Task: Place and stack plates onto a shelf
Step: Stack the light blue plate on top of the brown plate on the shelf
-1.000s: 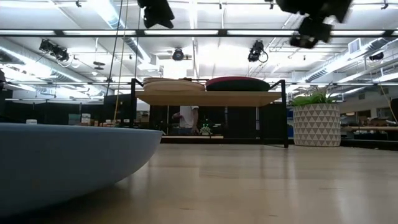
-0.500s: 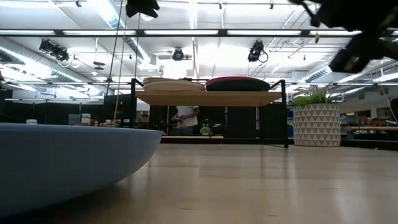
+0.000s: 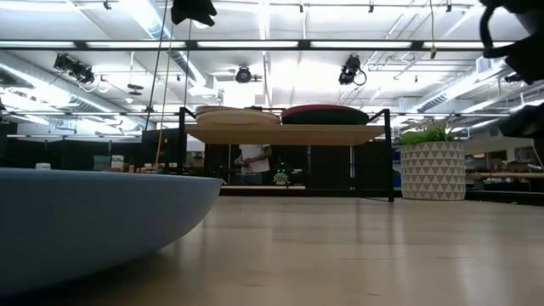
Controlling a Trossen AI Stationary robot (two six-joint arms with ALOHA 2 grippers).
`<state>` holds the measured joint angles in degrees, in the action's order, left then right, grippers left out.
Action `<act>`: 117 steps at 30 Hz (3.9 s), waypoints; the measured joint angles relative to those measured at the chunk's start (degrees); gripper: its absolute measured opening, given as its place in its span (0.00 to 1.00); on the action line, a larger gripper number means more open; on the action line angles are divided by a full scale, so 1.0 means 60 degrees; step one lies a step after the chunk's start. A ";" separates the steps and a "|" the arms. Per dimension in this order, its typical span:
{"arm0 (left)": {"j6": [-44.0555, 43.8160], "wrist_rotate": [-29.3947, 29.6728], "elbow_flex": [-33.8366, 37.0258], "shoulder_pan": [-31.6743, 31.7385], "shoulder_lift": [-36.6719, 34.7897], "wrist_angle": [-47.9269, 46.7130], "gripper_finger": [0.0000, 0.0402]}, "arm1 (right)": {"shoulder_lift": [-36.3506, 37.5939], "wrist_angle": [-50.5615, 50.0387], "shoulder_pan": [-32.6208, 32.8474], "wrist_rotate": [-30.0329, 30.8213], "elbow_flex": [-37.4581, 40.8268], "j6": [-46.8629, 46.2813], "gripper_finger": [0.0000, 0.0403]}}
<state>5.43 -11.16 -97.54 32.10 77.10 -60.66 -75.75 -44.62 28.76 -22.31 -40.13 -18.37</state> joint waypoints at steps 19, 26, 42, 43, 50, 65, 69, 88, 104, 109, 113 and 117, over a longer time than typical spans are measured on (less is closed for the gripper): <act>-0.0054 0.0000 0.0000 -0.0011 0.0004 -0.0022 0.39 | 0.0000 0.1742 0.1136 0.0300 0.1342 -0.1200 0.50; -0.0052 0.0135 0.0000 -0.0015 0.0004 -0.0018 0.39 | 0.0000 0.1753 0.1492 0.0798 0.1615 -0.1463 0.41; -0.0051 0.0175 0.0000 -0.0015 0.0007 0.0006 0.39 | -0.0007 0.1348 0.1426 0.1456 0.1555 -0.1730 0.06; -0.0086 0.0175 0.0004 -0.0015 0.0007 0.0025 0.39 | 0.0003 0.1139 0.1332 0.1457 0.1450 -0.1684 0.06; -0.0844 -0.0302 0.0004 -0.0107 0.0076 0.0998 0.39 | 0.0526 -0.0318 0.0025 0.1379 0.0566 -0.0348 0.04; -0.1928 -0.1753 0.0007 -0.0439 0.1239 0.0770 0.39 | 0.1222 -0.3394 -0.4705 0.2506 -0.3537 0.1850 0.05; -0.1938 -0.1308 0.0007 -0.0759 0.1231 0.1134 0.39 | 0.0684 -0.3882 -0.5643 0.2510 -0.5020 0.2182 0.05; -0.4760 -0.0436 0.0475 -0.1211 0.1372 0.1399 0.57 | -0.2973 -0.4909 -0.8418 0.4216 -1.1592 0.3100 0.05; -0.6326 -0.1154 0.1348 -0.1415 0.2017 0.4699 0.69 | -0.3151 -0.4730 -0.8766 0.4532 -1.2027 0.3294 0.05; -0.6489 -0.0854 0.1348 -0.1549 0.2360 0.4842 0.67 | -0.3147 -0.4711 -0.8766 0.4471 -1.2027 0.3097 0.05; -0.6551 -0.0903 0.1348 -0.1577 0.2384 0.5022 0.60 | -0.3147 -0.4713 -0.8766 0.4282 -1.2027 0.3085 0.05; -0.6557 -0.0924 0.1348 -0.1578 0.2393 0.5016 0.48 | -0.3144 -0.4700 -0.8763 0.4204 -1.2027 0.3060 0.05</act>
<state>-33.91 -16.70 -89.45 22.63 91.46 -30.57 -94.61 -72.82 -23.81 2.92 -112.29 -0.01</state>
